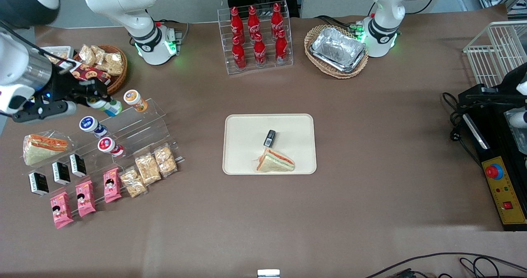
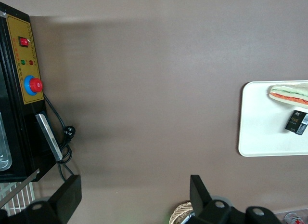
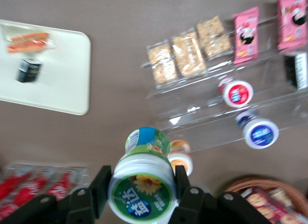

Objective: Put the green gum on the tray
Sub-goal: 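Carry the green gum bottle over to the white tray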

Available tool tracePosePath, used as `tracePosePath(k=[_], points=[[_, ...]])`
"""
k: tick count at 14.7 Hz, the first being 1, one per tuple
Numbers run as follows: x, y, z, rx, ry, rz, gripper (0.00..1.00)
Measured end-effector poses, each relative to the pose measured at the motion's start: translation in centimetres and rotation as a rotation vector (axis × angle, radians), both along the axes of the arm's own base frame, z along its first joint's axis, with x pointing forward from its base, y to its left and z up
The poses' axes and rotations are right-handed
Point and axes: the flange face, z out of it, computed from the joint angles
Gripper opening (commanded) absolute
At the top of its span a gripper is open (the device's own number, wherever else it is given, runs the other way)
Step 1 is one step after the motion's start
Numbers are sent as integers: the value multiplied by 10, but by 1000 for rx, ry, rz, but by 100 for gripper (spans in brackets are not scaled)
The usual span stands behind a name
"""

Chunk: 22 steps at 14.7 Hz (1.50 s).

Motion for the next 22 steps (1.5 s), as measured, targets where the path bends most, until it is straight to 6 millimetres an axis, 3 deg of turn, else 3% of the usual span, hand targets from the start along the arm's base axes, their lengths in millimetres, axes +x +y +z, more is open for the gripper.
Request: tracePosePath(k=[2, 6, 8, 10, 14, 16, 18, 22], points=[[-5, 30, 5, 7, 19, -55, 32], [-27, 132, 0, -26, 55, -115, 32], [-29, 173, -14, -31, 56, -119, 32], [-24, 210, -45, -33, 67, -128, 32], [-14, 285, -134, -28, 92, -174, 32], [-16, 311, -178, -29, 80, -192, 32], [-24, 323, -218, -55, 58, -193, 32], [-40, 322, -285, -59, 35, -202, 32]])
